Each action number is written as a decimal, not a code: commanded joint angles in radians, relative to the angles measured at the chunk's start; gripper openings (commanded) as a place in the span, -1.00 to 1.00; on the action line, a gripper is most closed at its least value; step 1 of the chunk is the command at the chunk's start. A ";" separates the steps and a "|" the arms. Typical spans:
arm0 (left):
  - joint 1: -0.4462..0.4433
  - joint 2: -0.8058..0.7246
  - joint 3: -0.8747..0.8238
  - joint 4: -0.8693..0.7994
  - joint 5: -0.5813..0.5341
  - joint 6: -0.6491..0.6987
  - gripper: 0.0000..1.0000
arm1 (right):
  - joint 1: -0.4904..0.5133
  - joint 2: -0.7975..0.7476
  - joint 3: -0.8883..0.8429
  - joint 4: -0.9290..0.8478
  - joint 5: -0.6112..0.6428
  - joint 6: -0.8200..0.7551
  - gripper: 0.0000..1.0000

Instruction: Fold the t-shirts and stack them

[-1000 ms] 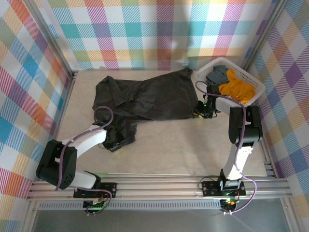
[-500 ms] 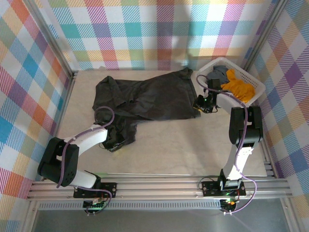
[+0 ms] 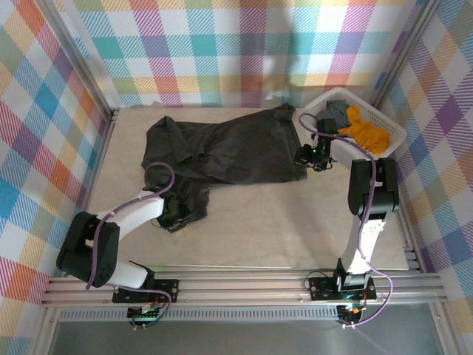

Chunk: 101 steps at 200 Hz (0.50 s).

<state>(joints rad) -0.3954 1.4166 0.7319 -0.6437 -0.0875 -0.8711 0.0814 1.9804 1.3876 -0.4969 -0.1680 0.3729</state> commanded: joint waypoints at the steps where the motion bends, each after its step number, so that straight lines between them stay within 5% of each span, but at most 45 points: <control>1: -0.007 -0.020 0.010 -0.011 0.008 0.010 -0.52 | -0.005 0.021 0.013 -0.042 -0.028 -0.035 0.08; 101: -0.008 -0.015 0.020 -0.010 0.008 0.011 -0.52 | -0.006 0.024 0.009 -0.059 -0.116 -0.040 -0.08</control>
<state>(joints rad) -0.3954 1.4162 0.7319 -0.6437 -0.0875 -0.8711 0.0814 1.9949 1.3876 -0.5209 -0.2535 0.3527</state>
